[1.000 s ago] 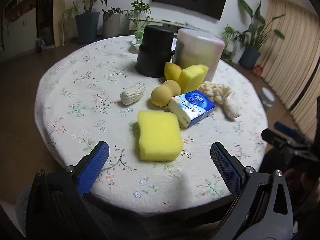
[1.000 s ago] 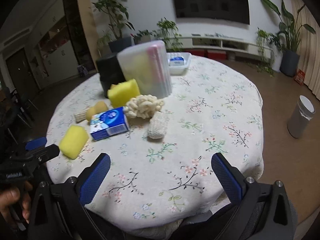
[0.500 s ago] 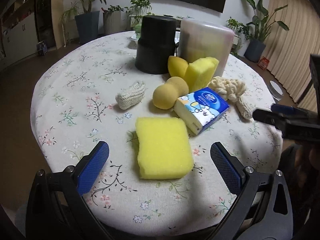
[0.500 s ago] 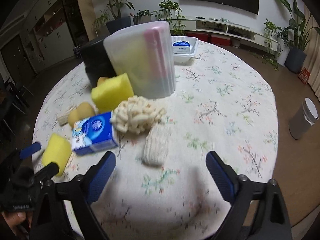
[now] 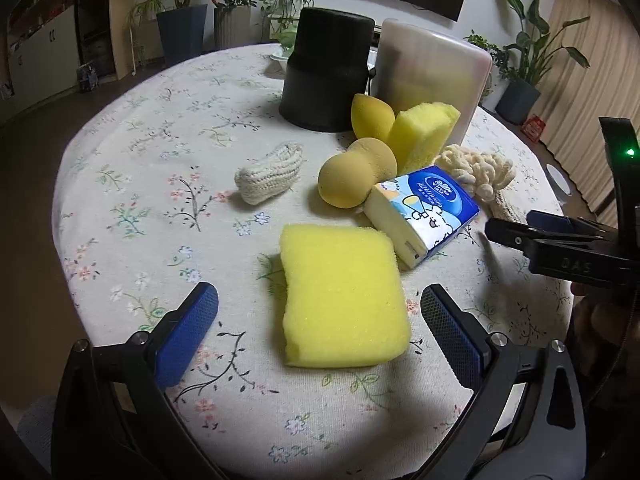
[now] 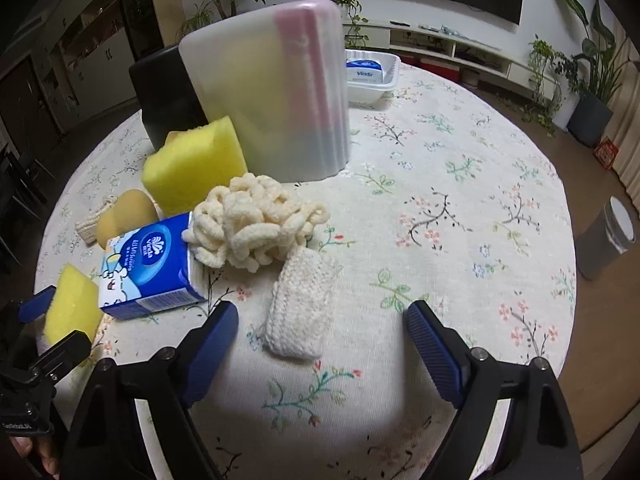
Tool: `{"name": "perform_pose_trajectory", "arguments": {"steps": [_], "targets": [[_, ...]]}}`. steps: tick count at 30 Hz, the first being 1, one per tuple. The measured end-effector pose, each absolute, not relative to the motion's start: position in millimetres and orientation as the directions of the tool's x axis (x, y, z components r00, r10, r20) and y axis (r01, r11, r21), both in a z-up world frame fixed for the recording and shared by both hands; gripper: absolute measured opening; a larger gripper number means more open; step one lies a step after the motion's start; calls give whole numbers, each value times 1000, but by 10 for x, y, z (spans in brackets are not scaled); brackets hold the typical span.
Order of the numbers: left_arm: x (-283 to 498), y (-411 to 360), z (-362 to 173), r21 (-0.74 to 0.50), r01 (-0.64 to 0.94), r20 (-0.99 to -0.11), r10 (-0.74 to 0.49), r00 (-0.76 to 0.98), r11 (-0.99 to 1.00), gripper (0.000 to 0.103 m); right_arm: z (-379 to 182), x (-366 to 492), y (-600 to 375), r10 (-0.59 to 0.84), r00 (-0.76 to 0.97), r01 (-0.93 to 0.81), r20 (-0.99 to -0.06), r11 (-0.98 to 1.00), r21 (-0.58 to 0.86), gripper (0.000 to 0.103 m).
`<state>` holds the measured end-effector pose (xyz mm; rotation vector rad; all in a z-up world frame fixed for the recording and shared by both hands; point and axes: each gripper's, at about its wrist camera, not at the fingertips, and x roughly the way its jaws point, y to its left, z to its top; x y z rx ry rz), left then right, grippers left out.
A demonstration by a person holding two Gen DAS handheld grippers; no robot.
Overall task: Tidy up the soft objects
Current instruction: 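Move both tools back over the remaining items on the table, then grasp the yellow sponge with the left tool while the right tool grasps the knitted scrubber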
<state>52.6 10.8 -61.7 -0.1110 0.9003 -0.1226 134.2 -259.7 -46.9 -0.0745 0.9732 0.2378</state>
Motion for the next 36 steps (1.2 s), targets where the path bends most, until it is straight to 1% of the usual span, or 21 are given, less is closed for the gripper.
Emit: {"name": "perform_pose_trajectory", "arguments": {"steps": [5, 12, 14, 16, 19, 22, 24, 27, 30, 32, 33, 34, 35, 36], "targets": [[567, 95, -616, -153, 64, -769, -160, 619, 986, 103, -477, 1349, -2582, 156, 551, -232, -820, 972, 29, 88], [570, 32, -644, -85, 53, -776, -100, 623, 995, 102, -498, 1328, -2588, 146, 570, -234, -809, 972, 11, 91], [588, 35, -652, -69, 37, -778, -77, 623, 997, 102, -513, 1325, -2600, 141, 568, -228, -811, 974, 10, 99], [602, 50, -656, -59, 20, -780, -58, 623, 998, 101, -524, 1309, -2605, 143, 570, -233, -809, 973, 8, 100], [609, 23, -668, -9, 1, -781, -8, 624, 1000, 95, -524, 1284, -2606, 143, 576, -235, -805, 972, 4, 100], [596, 31, -659, -10, -4, -780, -5, 626, 1000, 93, -522, 1263, -2604, 145, 578, -237, -803, 971, 5, 98], [591, 37, -657, -10, -7, -780, -4, 626, 1000, 92, -513, 1254, -2587, 148, 579, -240, -802, 971, 6, 95], [580, 33, -650, -8, -7, -780, -2, 626, 1000, 89, -497, 1241, -2555, 153, 582, -250, -798, 968, 4, 89], [566, 41, -644, -11, -2, -778, -7, 628, 1000, 86, -478, 1228, -2523, 160, 584, -260, -796, 966, 3, 79], [551, 35, -639, -11, 2, -777, -10, 629, 1000, 83, -462, 1223, -2508, 165, 587, -268, -792, 964, 3, 60], [548, 31, -636, -10, 5, -776, -11, 631, 1000, 80, -452, 1221, -2506, 166, 588, -267, -792, 964, 3, 53], [548, 28, -632, -11, 8, -775, -14, 632, 1000, 78, -441, 1220, -2502, 167, 588, -269, -792, 963, 3, 38], [539, 23, -624, -17, 17, -772, -23, 636, 1000, 71, -434, 1219, -2499, 164, 587, -270, -793, 963, -1, 29], [531, 18, -617, -19, 23, -770, -29, 638, 1000, 64, -434, 1223, -2503, 164, 586, -270, -794, 963, 0, 29]]}}
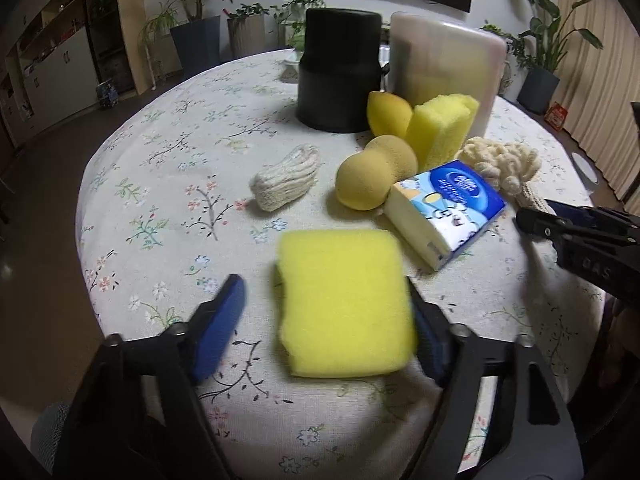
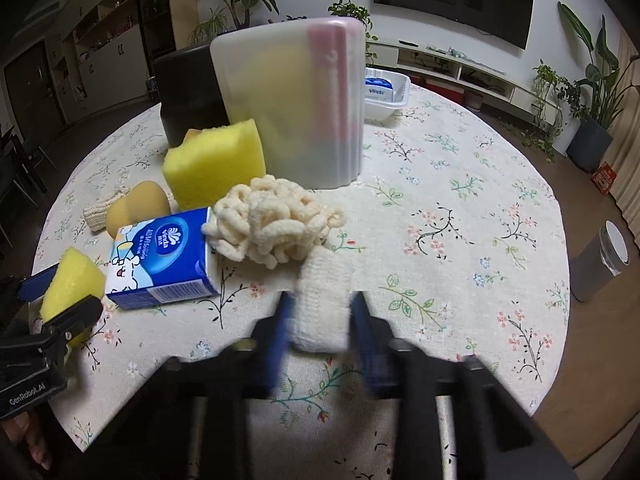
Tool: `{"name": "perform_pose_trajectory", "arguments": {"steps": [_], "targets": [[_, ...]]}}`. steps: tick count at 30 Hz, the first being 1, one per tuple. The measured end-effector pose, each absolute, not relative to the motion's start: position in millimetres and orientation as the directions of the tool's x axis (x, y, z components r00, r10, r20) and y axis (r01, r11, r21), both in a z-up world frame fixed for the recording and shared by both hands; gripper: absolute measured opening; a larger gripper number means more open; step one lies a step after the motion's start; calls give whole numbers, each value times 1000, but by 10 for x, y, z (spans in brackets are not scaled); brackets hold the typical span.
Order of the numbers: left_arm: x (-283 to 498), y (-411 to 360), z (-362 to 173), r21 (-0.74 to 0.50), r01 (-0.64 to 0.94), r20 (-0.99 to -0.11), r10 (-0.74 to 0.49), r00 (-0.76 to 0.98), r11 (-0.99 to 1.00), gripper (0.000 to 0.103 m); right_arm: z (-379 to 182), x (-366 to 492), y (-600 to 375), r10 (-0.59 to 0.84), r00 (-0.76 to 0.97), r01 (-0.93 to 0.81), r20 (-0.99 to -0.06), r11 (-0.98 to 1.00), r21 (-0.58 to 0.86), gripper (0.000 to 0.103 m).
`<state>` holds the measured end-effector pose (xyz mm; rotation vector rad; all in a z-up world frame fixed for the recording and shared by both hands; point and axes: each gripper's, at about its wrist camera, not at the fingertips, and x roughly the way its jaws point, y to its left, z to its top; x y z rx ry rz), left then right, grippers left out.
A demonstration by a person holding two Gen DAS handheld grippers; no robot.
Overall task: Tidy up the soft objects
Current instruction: 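Grasp the yellow sponge with the left tool while the right tool grasps the knitted scrubber, then carry the yellow sponge and knitted scrubber over the white tray with both tools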
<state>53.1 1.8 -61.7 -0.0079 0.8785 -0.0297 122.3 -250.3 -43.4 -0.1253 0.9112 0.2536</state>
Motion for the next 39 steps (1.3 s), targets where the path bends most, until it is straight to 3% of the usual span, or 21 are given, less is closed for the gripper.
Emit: {"name": "perform_pose_trajectory", "arguments": {"steps": [2, 3, 22, 39], "targets": [[515, 5, -604, -27, 38, -766, -45, 642, 999, 50, -432, 1219, -2510, 166, 583, -270, -795, 963, 3, 29], [512, 1, -597, -29, 42, -765, -49, 642, 999, 49, -432, 1217, -2514, 166, 583, -269, -796, 963, 4, 29], [388, 339, -301, -145, 45, -765, -141, 628, 988, 48, -74, 797, -2908, 255, 550, -290, -795, 951, 104, 29], [1200, 1180, 41, -108, 14, -738, -90, 668, 994, 48, 211, 1604, -4221, 127, 614, -61, -779, 992, 114, 29]]}}
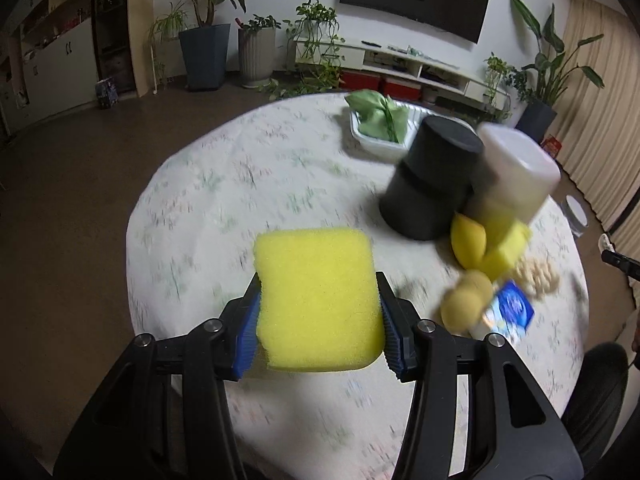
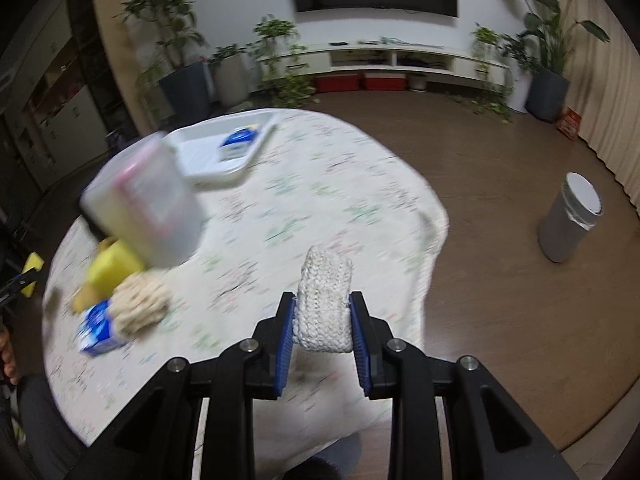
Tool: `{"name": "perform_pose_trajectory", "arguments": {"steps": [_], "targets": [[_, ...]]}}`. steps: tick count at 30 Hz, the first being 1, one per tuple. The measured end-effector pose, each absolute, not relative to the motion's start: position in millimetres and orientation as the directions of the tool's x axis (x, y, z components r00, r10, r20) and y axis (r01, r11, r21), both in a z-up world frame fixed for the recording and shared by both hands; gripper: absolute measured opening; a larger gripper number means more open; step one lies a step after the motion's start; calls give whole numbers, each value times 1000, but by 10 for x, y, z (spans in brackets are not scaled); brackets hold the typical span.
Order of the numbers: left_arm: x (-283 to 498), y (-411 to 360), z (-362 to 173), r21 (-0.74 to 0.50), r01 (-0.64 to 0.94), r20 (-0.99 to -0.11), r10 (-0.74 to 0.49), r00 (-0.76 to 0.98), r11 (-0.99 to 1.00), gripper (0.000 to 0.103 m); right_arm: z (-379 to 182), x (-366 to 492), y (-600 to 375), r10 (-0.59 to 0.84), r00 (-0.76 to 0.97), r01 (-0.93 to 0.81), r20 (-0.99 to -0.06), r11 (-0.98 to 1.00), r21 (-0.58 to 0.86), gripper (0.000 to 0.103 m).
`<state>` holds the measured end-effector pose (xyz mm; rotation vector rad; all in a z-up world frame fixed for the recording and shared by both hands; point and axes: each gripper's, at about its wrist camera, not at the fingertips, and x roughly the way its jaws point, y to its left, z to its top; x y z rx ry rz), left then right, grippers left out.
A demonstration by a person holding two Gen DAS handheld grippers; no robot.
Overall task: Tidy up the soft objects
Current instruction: 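Carry the yellow sponge and knitted scrubber over the white tray with both tools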
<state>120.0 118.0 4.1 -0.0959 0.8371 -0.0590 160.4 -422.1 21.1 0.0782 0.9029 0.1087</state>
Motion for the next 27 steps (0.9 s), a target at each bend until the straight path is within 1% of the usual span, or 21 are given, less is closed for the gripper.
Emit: {"name": "perform_pose_trajectory", "arguments": {"steps": [3, 6, 9, 14, 17, 22, 27], "targets": [[1438, 1273, 125, -111, 29, -722, -101, 684, 993, 48, 222, 1860, -4397, 103, 618, -37, -779, 994, 102, 29], [1741, 1300, 243, -89, 42, -713, -93, 695, 995, 48, 262, 2193, -4492, 96, 623, -30, -776, 995, 99, 29], [2107, 1242, 405, -75, 88, -693, -115, 712, 993, 48, 357, 2545, -4461, 91, 638, -45, -765, 996, 81, 29], [2861, 955, 644, -22, 172, -680, -141, 720, 985, 48, 505, 3221, -4196, 135, 655, -111, -744, 990, 82, 29], [3287, 734, 716, -14, 233, -682, -180, 708, 972, 48, 566, 3596, -3909, 149, 657, -166, -739, 985, 52, 29], [3902, 357, 770, 4, 323, -706, -226, 671, 946, 48, 600, 4131, -3476, 204, 632, -259, -748, 965, 45, 29], [4302, 13, 637, 19, 415, -753, -260, 605, 909, 48, 536, 4483, -3025, 279, 583, -381, -763, 924, 47, 29]]}}
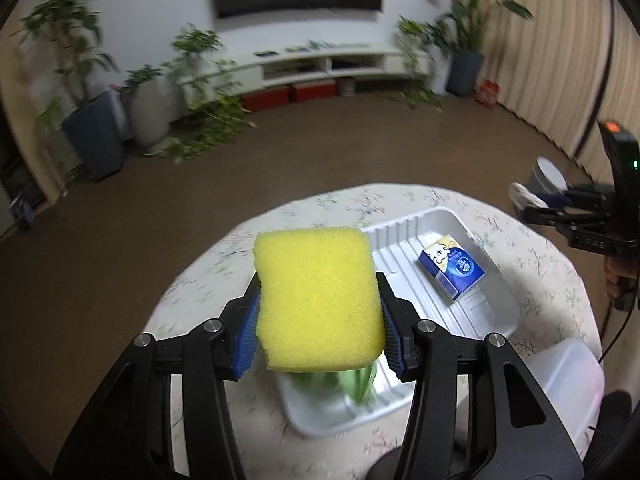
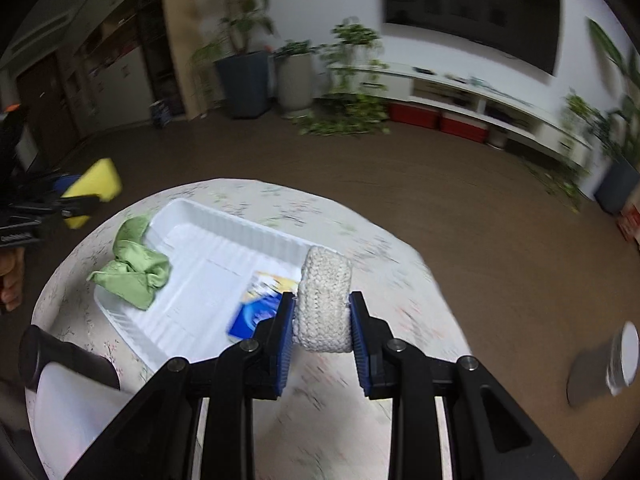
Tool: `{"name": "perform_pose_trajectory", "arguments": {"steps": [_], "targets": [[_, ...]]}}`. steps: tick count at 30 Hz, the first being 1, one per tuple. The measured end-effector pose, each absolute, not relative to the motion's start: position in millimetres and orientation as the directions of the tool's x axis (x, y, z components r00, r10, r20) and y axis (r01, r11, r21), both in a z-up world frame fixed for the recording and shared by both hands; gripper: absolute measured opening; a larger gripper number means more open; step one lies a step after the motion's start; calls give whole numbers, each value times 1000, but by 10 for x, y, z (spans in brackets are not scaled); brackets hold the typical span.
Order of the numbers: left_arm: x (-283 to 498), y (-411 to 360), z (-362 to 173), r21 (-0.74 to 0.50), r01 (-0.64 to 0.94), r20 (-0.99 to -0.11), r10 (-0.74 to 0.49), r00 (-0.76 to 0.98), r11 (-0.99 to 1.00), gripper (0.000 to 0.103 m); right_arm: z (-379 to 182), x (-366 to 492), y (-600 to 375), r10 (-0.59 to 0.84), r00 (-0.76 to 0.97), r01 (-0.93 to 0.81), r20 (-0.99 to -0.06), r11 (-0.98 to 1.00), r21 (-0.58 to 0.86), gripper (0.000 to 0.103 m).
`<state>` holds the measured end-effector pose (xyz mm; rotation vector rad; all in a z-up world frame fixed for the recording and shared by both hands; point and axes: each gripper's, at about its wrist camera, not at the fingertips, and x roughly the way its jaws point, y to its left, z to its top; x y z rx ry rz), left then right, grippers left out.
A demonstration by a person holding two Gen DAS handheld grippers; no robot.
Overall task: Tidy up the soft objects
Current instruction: 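Carry the yellow sponge and knitted scrubber over the white tray with both tools, then lower and release the sponge and scrubber into the tray with both tools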
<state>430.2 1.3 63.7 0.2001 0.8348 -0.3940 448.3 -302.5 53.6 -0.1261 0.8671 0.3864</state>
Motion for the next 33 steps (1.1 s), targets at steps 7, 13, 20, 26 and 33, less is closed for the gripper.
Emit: {"name": "perform_pose_trajectory", "arguments": {"steps": [7, 13, 20, 26, 33], "targets": [[4533, -447, 86, 99, 567, -847, -231, 480, 818, 48, 259, 4691, -2417, 375, 463, -567, -803, 821, 57, 29], [4543, -691, -202, 136, 654, -877, -217, 429, 744, 48, 28, 4719, -2113, 389, 397, -660, -831, 750, 37, 29], [4575, -711, -364, 125, 654, -895, -201, 399, 746, 50, -177, 4746, -1939, 340, 370, -695, -865, 719, -15, 29], [4561, -676, -447, 128, 640, -897, -186, 400, 758, 51, -298, 4750, -1871, 307, 371, -703, -876, 709, -49, 29], [4541, -669, -468, 122, 631, -897, -186, 400, 766, 51, -306, 4759, -1863, 317, 368, -700, -874, 713, -36, 29]]}}
